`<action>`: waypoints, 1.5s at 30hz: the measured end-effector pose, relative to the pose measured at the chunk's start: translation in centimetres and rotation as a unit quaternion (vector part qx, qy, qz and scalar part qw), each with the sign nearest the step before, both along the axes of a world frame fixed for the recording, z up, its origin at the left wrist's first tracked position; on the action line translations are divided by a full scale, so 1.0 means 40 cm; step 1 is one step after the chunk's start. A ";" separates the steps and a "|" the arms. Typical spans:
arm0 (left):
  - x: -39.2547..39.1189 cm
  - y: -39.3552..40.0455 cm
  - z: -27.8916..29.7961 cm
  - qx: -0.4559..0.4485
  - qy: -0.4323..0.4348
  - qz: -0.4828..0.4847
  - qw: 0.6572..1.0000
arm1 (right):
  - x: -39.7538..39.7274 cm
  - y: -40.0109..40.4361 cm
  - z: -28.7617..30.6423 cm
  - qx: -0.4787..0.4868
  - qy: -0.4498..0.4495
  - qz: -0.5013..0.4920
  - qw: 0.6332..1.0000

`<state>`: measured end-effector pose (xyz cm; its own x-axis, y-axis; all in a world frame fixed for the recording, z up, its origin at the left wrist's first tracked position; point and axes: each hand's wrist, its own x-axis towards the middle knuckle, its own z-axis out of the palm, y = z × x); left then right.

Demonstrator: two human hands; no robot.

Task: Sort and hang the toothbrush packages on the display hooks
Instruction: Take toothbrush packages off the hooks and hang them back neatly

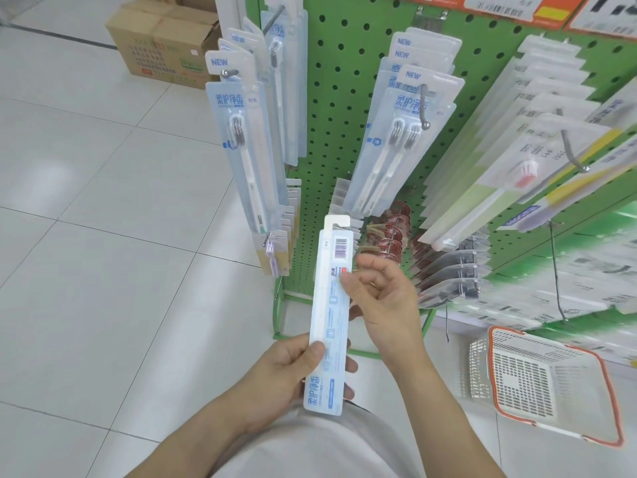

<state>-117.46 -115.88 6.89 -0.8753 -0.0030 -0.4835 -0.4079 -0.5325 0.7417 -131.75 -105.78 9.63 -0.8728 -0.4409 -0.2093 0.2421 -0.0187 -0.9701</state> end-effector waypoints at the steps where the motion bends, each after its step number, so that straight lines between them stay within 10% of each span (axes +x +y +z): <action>1: 0.003 -0.001 -0.001 -0.007 -0.002 -0.003 1.000 | -0.001 -0.001 0.003 0.009 0.005 0.010 1.000; 22: 0.032 -0.006 -0.019 0.007 -0.002 -0.080 0.997 | -0.016 -0.015 -0.046 0.126 0.144 0.039 0.981; 45: 0.023 -0.026 0.023 -0.043 -0.001 -0.045 0.998 | -0.001 0.044 -0.020 -0.013 -0.024 0.106 0.994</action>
